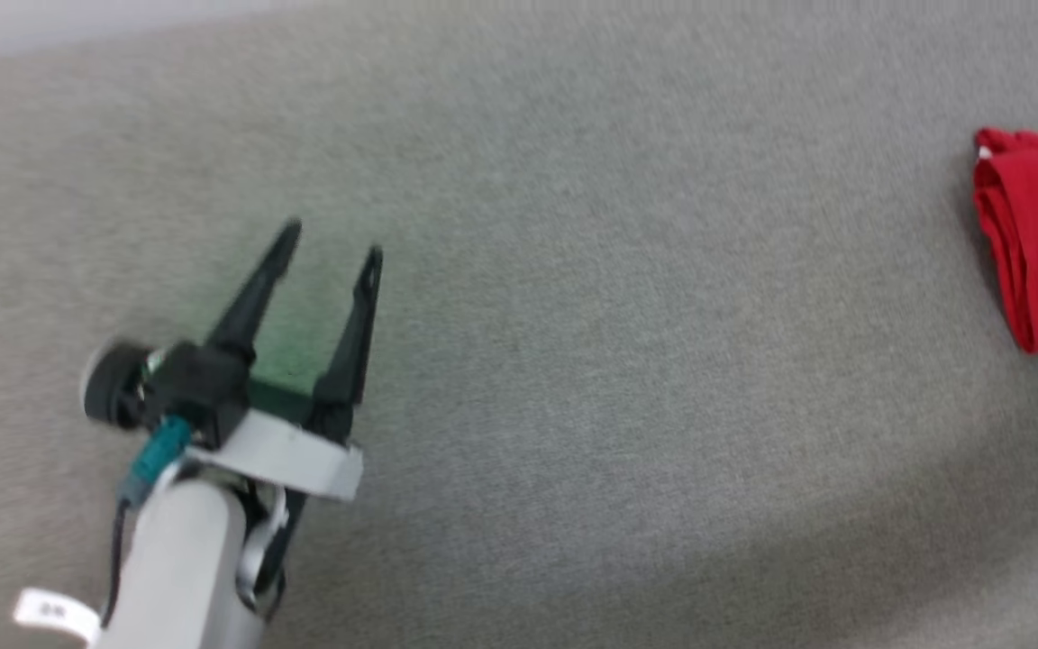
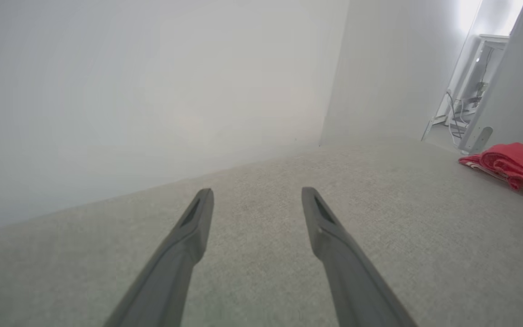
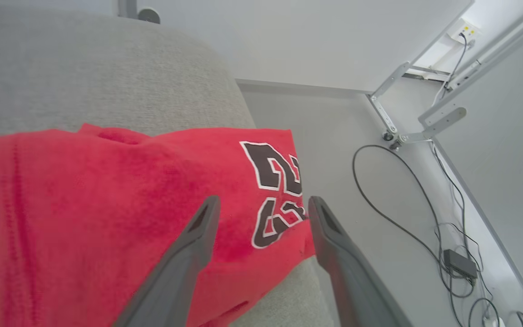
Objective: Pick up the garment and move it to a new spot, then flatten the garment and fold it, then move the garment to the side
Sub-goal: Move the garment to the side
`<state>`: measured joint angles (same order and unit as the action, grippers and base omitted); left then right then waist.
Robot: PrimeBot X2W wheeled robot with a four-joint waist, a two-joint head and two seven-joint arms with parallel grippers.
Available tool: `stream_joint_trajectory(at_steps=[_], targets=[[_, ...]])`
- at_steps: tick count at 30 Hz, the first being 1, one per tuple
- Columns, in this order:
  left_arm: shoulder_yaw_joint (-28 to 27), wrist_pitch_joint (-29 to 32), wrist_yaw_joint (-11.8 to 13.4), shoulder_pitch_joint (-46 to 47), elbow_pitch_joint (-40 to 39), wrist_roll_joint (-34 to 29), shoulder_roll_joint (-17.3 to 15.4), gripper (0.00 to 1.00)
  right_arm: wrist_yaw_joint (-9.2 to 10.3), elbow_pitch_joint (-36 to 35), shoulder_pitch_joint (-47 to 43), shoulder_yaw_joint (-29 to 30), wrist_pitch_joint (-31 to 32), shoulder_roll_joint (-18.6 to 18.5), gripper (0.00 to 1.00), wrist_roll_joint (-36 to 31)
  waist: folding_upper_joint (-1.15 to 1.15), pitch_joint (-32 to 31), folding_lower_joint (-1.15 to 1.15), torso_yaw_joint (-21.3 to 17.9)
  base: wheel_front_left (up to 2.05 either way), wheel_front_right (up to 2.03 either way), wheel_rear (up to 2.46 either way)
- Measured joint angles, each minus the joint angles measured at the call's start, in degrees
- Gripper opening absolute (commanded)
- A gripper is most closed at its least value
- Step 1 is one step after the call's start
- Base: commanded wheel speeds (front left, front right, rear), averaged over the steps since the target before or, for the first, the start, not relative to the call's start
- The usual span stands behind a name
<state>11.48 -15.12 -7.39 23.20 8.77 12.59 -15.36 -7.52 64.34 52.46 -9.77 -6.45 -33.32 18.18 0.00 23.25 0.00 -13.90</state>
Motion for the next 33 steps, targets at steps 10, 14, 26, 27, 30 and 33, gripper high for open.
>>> stream_joint_trajectory(at_steps=[10,14,26,27,30,33], targets=[[-6.1,0.0,0.0,-11.0,5.6,1.1,5.3,1.00,0.00,-10.4,-12.0,-9.6,-4.8,2.7,1.00,10.9,0.00,-8.0,0.00,4.8,0.00,0.00,0.00],[-8.1,0.0,0.0,-13.5,6.3,1.1,6.5,1.00,0.00,-15.1,-15.9,-12.4,-6.4,3.9,1.00,14.3,0.00,-10.9,0.00,7.3,0.00,0.00,0.00],[-10.6,0.0,0.0,-18.2,5.1,1.5,7.2,1.00,0.00,-25.2,-22.9,-14.2,-8.4,9.1,1.00,18.1,0.00,-19.0,0.00,13.7,0.00,0.00,0.00],[-10.7,0.0,0.0,-18.7,4.8,1.5,7.2,1.00,0.00,-26.0,-23.5,-14.1,-8.5,9.5,1.00,18.1,0.00,-19.6,0.00,14.1,0.00,0.00,0.00],[-11.1,0.0,0.0,-20.4,4.2,1.5,7.5,1.00,0.00,-28.0,-26.0,-13.1,-8.5,10.3,1.00,18.1,0.00,-21.4,0.00,15.1,0.00,0.00,0.00],[-11.5,0.0,0.0,-21.7,3.4,1.6,7.7,1.00,0.00,-30.6,-28.6,-11.1,-8.5,10.4,1.00,17.9,0.00,-22.9,0.00,15.9,0.00,0.00,0.00]])
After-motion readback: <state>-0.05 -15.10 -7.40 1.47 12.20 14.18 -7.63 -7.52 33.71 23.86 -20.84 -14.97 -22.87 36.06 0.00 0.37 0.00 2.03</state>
